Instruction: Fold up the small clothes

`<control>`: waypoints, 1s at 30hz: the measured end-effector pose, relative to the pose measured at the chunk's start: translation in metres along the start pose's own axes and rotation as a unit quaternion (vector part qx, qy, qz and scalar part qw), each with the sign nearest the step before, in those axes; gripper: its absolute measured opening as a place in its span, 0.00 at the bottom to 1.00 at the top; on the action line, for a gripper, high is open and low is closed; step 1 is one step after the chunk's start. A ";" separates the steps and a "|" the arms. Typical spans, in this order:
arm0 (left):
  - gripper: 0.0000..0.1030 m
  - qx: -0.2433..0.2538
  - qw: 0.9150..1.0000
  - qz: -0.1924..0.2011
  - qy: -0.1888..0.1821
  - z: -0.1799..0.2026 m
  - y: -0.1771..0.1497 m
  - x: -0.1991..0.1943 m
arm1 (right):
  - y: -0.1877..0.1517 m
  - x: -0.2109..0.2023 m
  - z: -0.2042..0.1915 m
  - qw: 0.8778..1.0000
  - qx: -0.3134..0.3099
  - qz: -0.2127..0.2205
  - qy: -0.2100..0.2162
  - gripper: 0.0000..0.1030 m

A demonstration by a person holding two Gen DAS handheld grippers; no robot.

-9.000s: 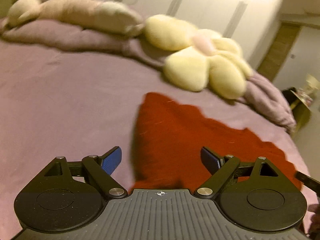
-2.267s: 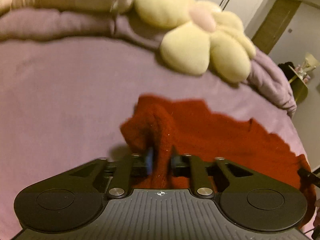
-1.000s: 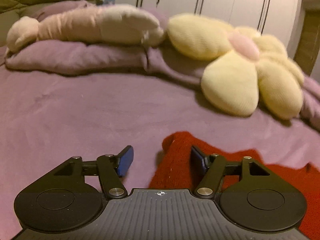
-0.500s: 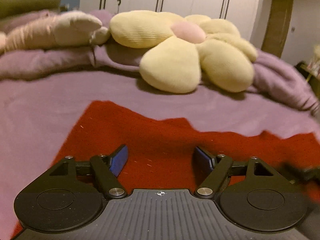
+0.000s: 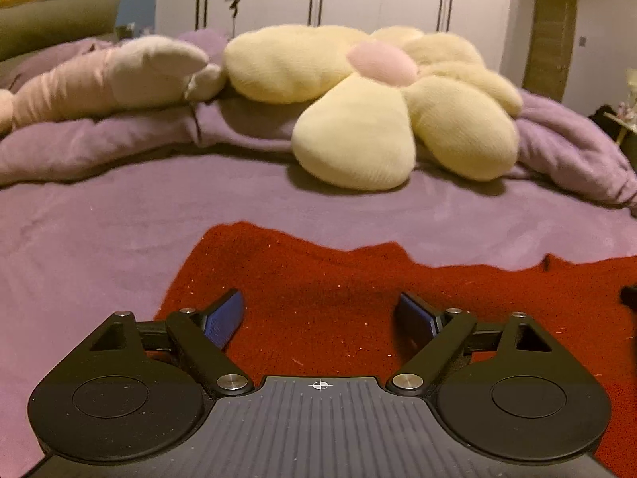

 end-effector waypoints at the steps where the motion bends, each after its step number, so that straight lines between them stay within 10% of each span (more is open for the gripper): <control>1: 0.87 -0.006 1.000 -0.001 -0.002 -0.002 0.001 -0.004 | 0.001 -0.010 -0.009 1.000 0.001 0.010 0.022 0.20; 7: 0.87 -0.032 0.998 -0.020 0.043 -0.019 0.007 0.010 | 0.007 -0.009 -0.060 0.994 -0.004 -0.003 0.113 0.21; 17: 1.00 -0.067 0.994 -0.072 0.050 -0.036 -0.007 0.046 | -0.005 0.036 -0.058 0.997 -0.013 -0.023 0.077 0.24; 30: 1.00 -0.046 0.996 -0.066 0.025 -0.043 -0.021 -0.018 | -0.046 -0.055 0.012 0.999 0.048 -0.019 0.010 0.41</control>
Point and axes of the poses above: each gripper's, at about its wrist camera, not at the fingertips, and x roughly the way its jaws point, z to its right, y to its top, the point moved 5 cm from there along x, roughly the way its jaws point, and after that the axes turned 8 degrees about y, right-handed, at the moved point
